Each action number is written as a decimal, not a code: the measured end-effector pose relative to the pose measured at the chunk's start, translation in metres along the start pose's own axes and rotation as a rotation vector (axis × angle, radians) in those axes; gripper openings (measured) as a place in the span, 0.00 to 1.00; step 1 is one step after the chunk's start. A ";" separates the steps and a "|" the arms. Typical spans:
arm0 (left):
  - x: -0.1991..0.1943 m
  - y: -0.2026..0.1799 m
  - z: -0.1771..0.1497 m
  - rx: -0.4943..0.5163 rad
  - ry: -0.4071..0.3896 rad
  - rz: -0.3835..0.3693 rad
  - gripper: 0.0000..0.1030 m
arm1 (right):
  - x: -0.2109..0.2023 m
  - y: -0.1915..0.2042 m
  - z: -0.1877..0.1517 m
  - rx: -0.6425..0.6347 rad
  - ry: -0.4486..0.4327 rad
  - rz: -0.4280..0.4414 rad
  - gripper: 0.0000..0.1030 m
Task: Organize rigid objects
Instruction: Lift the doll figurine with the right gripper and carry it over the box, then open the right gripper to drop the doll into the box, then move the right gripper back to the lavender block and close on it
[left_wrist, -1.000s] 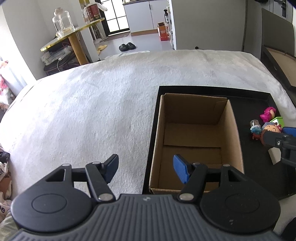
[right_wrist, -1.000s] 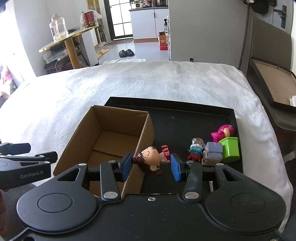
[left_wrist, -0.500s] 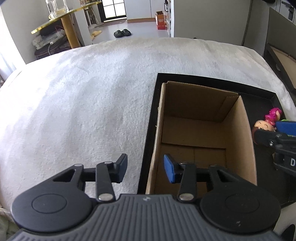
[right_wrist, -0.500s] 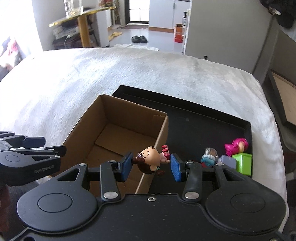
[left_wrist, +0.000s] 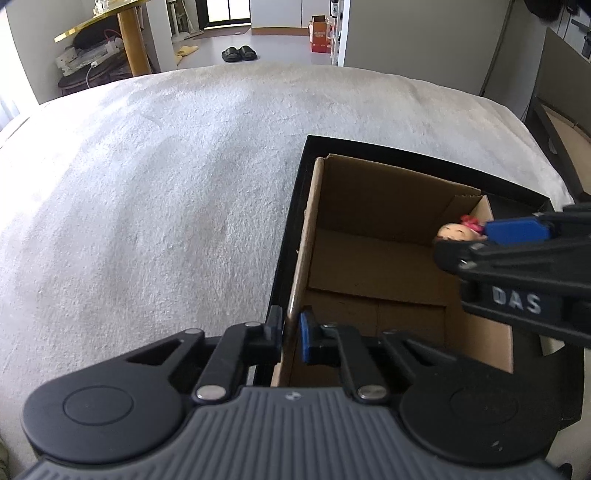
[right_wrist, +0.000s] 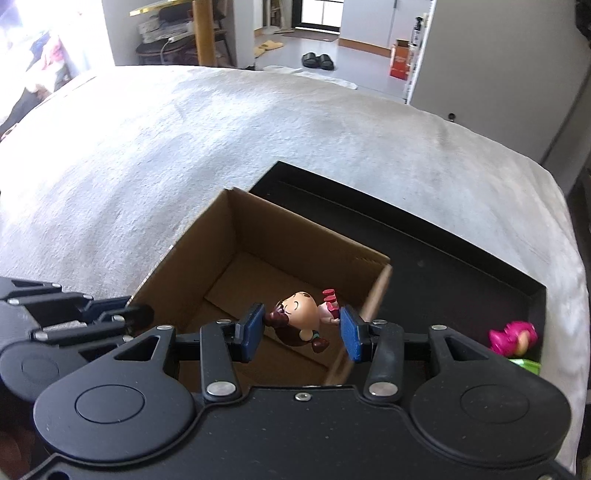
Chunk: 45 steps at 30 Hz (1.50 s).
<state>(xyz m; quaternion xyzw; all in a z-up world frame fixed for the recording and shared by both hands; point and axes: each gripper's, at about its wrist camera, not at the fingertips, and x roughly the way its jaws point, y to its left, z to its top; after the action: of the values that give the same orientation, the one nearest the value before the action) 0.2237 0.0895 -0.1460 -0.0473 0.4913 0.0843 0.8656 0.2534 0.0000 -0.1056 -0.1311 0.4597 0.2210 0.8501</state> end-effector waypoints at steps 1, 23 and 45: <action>0.000 0.001 0.000 -0.006 0.003 -0.004 0.09 | 0.002 0.002 0.002 -0.004 -0.001 0.007 0.42; -0.003 -0.005 0.003 -0.007 0.040 0.006 0.13 | -0.019 0.006 0.016 -0.085 -0.050 0.028 0.48; -0.054 -0.060 -0.005 0.089 -0.035 0.066 0.65 | -0.077 -0.049 -0.040 0.042 -0.126 -0.023 0.75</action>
<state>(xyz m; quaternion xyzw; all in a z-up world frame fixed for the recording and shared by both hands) 0.2041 0.0240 -0.1019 0.0088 0.4807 0.0918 0.8720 0.2113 -0.0792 -0.0616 -0.1043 0.4084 0.2092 0.8824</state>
